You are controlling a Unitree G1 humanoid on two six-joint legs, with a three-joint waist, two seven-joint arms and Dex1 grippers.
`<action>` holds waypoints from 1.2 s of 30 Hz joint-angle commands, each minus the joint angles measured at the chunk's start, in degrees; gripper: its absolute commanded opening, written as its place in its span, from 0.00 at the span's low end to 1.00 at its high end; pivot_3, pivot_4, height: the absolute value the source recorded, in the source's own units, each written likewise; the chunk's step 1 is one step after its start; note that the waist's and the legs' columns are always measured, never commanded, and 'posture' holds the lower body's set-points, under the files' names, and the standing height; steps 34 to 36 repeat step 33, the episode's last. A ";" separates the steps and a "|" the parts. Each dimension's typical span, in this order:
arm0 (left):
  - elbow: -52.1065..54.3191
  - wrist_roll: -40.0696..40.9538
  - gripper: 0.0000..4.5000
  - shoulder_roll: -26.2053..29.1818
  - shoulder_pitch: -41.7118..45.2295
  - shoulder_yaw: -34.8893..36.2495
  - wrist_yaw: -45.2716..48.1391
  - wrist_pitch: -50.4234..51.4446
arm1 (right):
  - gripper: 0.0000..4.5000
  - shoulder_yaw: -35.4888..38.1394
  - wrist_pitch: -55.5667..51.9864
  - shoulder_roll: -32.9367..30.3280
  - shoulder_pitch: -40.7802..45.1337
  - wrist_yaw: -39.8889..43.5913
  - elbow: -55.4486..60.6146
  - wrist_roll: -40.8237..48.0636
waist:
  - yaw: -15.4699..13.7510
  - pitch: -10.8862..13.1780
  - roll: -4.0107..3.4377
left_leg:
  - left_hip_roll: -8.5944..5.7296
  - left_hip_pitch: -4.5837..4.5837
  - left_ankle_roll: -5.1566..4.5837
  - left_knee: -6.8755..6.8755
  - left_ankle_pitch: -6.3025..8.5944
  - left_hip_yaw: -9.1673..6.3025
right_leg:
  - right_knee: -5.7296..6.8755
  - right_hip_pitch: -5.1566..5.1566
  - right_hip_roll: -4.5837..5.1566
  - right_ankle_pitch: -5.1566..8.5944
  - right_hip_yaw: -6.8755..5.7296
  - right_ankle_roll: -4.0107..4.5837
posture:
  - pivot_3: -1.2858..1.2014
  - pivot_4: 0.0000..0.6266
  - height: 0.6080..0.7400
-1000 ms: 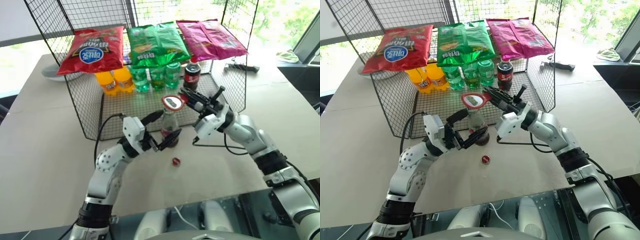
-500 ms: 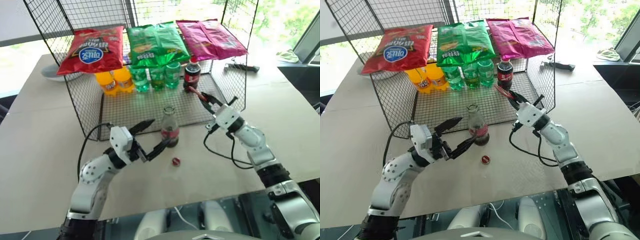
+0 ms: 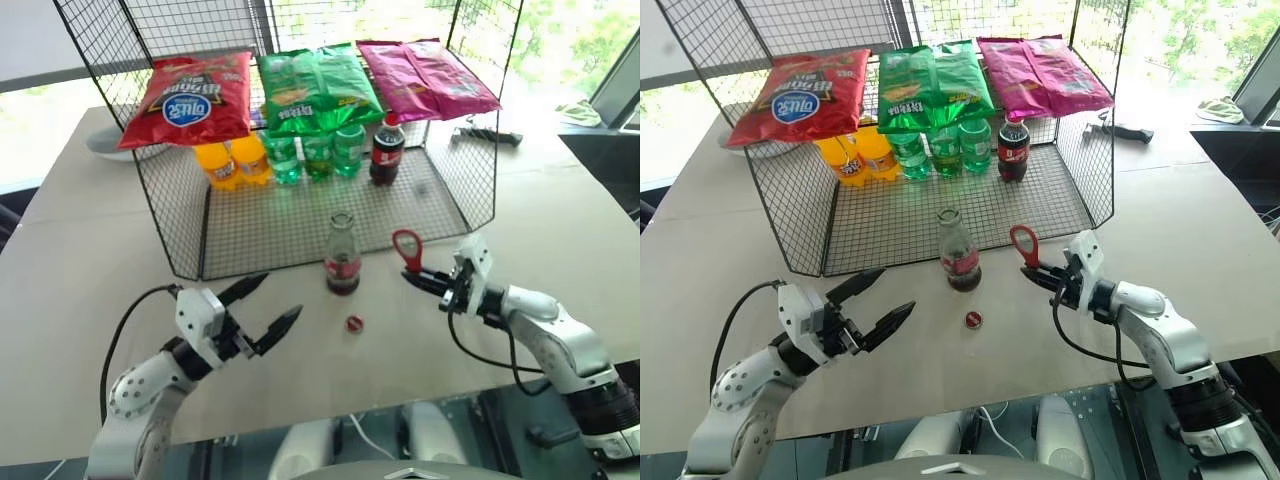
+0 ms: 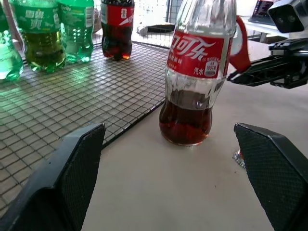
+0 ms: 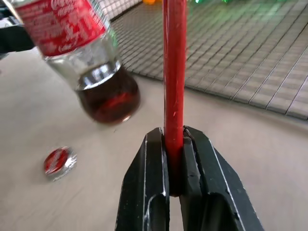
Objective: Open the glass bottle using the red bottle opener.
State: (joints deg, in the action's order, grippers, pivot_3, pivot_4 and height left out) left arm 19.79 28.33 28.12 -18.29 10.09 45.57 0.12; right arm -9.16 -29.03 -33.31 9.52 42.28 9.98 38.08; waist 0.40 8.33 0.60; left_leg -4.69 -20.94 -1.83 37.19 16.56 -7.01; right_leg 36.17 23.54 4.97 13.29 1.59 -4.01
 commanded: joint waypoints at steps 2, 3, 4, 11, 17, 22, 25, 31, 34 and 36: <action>1.10 -0.78 1.00 0.48 -1.70 2.52 -1.54 0.12 | 0.19 3.07 -3.07 -0.50 -1.75 0.75 3.69 1.21 | -0.07 0.00 0.00 | 0.00 -0.02 0.01 0.01 0.00 0.00 | -0.02 0.00 0.01 0.00 -0.01 0.00 | 0.52 0.24 1.00; 1.24 -0.80 1.00 0.53 -2.32 2.59 -1.55 0.30 | 0.25 3.34 -2.83 -0.69 -2.13 0.86 3.78 0.52 | -0.08 -0.01 0.01 | -0.01 -0.02 0.00 0.01 0.00 0.02 | -0.03 0.00 0.02 0.00 0.00 -0.01 | 0.52 0.24 1.00; 1.47 -0.90 1.00 0.55 -2.93 2.59 -1.59 0.39 | 0.33 3.79 -2.25 -0.62 -2.47 0.95 3.76 0.01 | -0.07 -0.01 0.02 | -0.01 -0.02 0.00 0.01 0.00 0.02 | -0.03 -0.01 0.01 -0.01 -0.01 -0.01 | 0.52 0.24 1.00; 3.04 -1.20 1.00 1.00 -6.05 2.48 -2.13 2.15 | 0.98 7.19 -1.47 -1.13 -3.24 3.34 2.86 -0.45 | -0.11 -0.01 0.02 | -0.01 -0.02 0.03 0.02 -0.01 0.01 | -0.05 -0.03 -0.03 -0.01 -0.04 -0.02 | 0.52 0.24 1.00; 4.40 -1.18 1.00 2.36 -8.76 5.47 -3.91 4.78 | 0.98 14.53 4.97 -2.75 -5.38 8.86 0.90 -0.64 | -0.35 -0.01 0.02 | -0.01 -0.03 0.02 0.02 0.00 0.01 | -0.08 -0.04 -0.03 -0.01 -0.05 -0.02 | 0.52 0.24 1.00; 3.25 -2.32 1.00 3.80 -12.85 9.63 -3.05 3.73 | 0.98 17.68 18.35 -7.17 -7.88 16.30 -7.73 -7.96 | -0.46 -0.01 0.02 | -0.02 0.00 0.03 0.01 -0.01 0.02 | -0.20 -0.13 -0.07 0.00 -0.08 -0.02 | 0.52 0.24 1.00; 1.70 -2.42 1.00 3.88 -14.39 12.05 -2.46 2.83 | 0.98 19.36 23.98 -7.53 -8.93 19.22 -12.51 -9.65 | -0.59 0.00 0.01 | 0.00 0.01 0.04 0.01 -0.01 0.02 | -0.21 -0.17 -0.05 0.00 -0.10 -0.02 | 0.52 0.24 1.00; -0.04 -3.75 1.00 4.00 -13.32 13.07 -2.08 1.93 | 0.98 20.06 27.95 -7.67 -9.52 21.51 -15.69 -10.76 | -0.73 0.01 -0.02 | 0.00 0.08 -0.01 0.05 0.02 0.05 | -0.20 -0.27 0.01 -0.01 -0.06 -0.03 | 0.52 0.24 1.00; -0.15 -4.16 1.00 3.97 -12.82 12.87 -1.99 1.94 | 0.98 19.99 28.11 -7.30 -9.51 21.50 -15.59 -10.96 | -0.77 0.01 -0.01 | 0.00 0.08 -0.01 0.06 0.02 0.04 | -0.20 -0.27 0.01 0.00 -0.07 -0.03 | 0.52 0.24 1.00; -0.15 -4.16 1.00 3.97 -12.82 12.87 -1.99 1.94 | 0.98 19.99 28.11 -7.30 -9.51 21.50 -15.59 -10.96 | -0.77 0.01 -0.01 | 0.00 0.08 -0.01 0.06 0.02 0.04 | -0.20 -0.27 0.01 0.00 -0.07 -0.03 | 0.52 0.24 1.00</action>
